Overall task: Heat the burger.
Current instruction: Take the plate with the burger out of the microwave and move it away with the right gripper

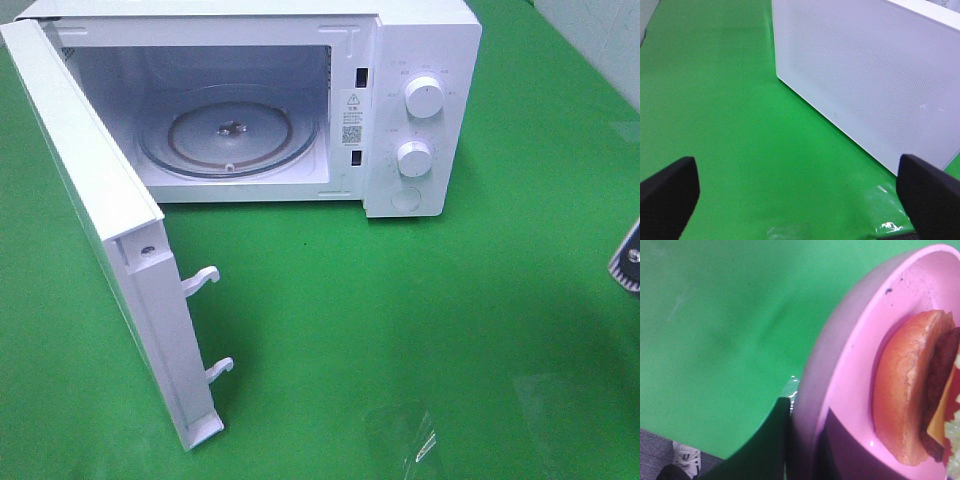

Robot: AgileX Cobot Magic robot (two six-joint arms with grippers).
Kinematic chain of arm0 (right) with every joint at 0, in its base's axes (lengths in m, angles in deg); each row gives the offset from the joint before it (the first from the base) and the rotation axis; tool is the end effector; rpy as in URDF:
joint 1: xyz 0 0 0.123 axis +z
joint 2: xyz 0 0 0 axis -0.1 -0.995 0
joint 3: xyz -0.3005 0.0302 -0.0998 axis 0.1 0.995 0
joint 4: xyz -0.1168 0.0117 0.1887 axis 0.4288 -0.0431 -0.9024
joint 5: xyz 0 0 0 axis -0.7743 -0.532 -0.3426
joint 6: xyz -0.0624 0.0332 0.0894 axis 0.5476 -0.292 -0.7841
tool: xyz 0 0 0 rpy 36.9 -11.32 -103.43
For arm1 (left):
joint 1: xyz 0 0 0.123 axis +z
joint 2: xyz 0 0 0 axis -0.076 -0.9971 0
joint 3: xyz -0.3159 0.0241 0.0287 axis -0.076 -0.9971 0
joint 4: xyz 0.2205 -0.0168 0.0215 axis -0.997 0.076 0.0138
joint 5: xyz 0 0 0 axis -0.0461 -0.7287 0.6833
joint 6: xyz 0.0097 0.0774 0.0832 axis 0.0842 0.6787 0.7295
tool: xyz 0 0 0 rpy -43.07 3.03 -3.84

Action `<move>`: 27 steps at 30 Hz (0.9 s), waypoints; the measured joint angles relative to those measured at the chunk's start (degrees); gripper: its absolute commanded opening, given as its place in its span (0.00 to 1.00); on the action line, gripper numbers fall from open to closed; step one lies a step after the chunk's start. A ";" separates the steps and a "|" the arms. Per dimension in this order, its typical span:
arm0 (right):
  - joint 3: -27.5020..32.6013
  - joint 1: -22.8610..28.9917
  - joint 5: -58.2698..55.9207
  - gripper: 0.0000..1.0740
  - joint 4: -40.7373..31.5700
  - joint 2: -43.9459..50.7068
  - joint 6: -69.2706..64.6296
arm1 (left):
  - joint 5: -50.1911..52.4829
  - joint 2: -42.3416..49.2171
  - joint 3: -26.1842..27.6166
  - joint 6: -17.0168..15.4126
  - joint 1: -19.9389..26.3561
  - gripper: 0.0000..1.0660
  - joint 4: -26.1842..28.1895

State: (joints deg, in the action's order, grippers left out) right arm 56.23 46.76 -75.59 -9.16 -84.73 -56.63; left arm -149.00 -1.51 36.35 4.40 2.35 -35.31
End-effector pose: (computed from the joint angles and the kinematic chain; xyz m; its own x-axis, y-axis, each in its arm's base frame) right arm 0.1243 0.0196 0.2527 -0.6645 -0.7258 -0.1777 -0.5143 0.6168 -0.5959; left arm -0.0454 -0.0118 0.2543 -0.4318 0.0572 -0.9002 0.1590 0.9872 -0.0135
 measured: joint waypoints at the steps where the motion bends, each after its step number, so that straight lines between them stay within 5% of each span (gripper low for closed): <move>1: -1.38 0.00 -0.69 0.00 0.23 -2.41 -2.86 | 0.00 0.00 0.00 0.00 0.00 0.94 0.00; 16: -11.12 0.00 -4.01 0.00 1.83 -20.34 -22.98 | 0.00 0.00 0.00 0.00 0.00 0.94 0.00; 27: -12.95 0.00 -3.78 0.00 3.67 -28.42 -32.77 | 0.00 0.00 0.00 0.00 0.00 0.94 0.00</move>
State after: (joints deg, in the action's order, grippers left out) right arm 43.28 46.76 -79.37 -5.49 -113.15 -89.40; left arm -149.00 -1.51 36.35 4.40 2.35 -35.31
